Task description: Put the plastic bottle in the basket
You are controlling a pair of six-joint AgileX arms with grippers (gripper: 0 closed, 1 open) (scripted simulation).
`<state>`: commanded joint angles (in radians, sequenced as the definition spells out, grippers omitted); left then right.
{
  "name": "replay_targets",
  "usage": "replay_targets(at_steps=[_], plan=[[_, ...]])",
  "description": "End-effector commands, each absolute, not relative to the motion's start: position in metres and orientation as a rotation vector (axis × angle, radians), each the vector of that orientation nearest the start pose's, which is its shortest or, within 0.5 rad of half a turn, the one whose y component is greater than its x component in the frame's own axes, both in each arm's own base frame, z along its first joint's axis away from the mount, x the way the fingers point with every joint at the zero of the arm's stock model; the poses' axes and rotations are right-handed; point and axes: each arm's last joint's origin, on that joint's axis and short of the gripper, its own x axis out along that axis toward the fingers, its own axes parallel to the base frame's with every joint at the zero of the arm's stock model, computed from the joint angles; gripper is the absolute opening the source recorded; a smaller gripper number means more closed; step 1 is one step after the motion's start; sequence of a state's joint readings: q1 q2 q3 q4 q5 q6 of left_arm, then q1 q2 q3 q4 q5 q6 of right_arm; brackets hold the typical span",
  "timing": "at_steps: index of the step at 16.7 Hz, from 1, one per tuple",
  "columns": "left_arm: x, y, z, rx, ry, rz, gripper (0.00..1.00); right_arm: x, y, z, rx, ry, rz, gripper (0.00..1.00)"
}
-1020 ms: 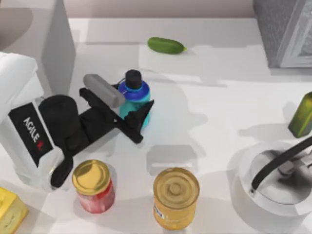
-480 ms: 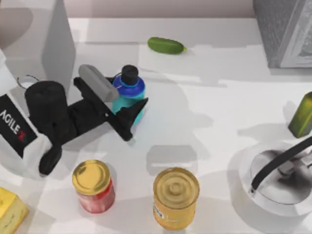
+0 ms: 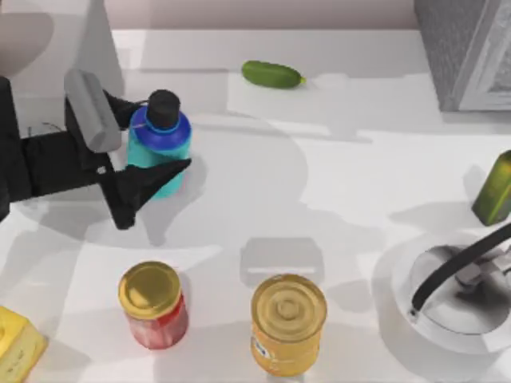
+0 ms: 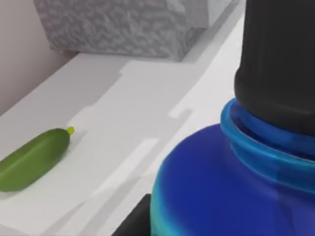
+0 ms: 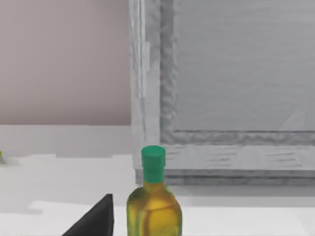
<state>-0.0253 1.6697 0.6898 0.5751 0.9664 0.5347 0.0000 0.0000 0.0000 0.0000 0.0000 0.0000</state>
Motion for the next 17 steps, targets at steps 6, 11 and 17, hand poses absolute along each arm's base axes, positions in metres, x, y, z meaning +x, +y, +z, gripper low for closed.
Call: replay_targets(at_steps=[6,11,17], plan=[[0.244,0.039,0.216,0.22,0.126,-1.033,0.0,0.106,-0.001,0.16,0.0,0.0,0.0,1.0],[0.17,0.065,0.238,0.102,0.117,-0.925,0.0,0.106,-0.001,0.16,0.0,0.0,0.0,1.0],[0.128,0.069,0.245,0.04,0.093,-0.806,0.0,0.106,-0.001,0.16,0.0,0.0,0.0,1.0]])
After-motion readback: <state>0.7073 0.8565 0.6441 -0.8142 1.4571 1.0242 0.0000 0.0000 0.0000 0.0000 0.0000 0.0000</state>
